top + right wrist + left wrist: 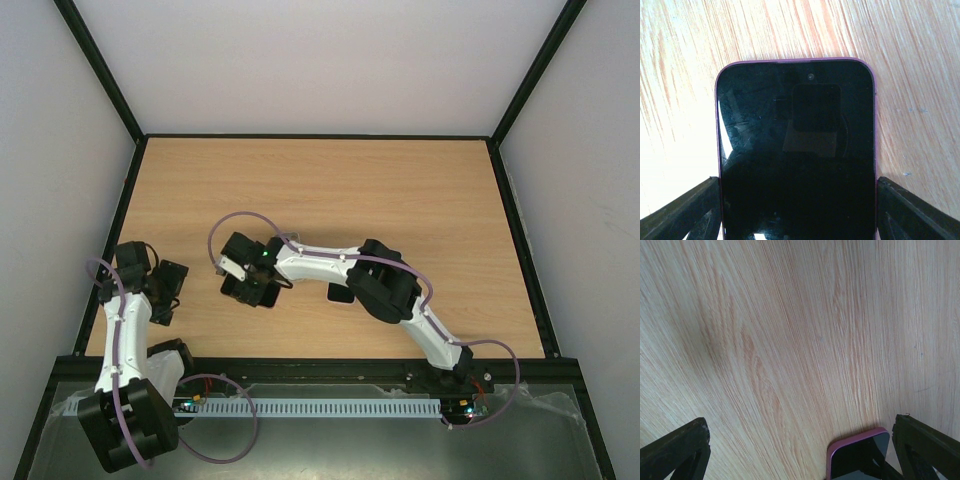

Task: Put the phone into the phone case

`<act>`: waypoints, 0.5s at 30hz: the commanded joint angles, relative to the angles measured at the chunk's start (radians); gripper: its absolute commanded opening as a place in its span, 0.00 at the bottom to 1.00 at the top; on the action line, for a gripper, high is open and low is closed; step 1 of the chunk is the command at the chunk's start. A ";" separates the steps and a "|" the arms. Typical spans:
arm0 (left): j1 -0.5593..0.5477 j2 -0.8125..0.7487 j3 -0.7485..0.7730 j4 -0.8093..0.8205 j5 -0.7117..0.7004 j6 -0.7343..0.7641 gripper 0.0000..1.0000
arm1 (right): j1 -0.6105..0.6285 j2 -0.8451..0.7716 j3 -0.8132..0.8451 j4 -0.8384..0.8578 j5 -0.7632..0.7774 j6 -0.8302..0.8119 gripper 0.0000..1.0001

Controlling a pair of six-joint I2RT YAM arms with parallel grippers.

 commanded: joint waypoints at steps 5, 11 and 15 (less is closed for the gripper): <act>0.009 -0.010 0.016 -0.035 0.006 -0.004 0.99 | -0.006 -0.018 -0.076 -0.034 0.040 0.051 0.70; 0.009 -0.009 0.013 -0.031 0.005 -0.004 0.99 | -0.006 -0.102 -0.107 0.031 0.032 0.155 0.65; 0.009 -0.008 0.009 -0.031 0.006 0.002 0.99 | -0.007 -0.135 -0.103 0.045 0.028 0.234 0.65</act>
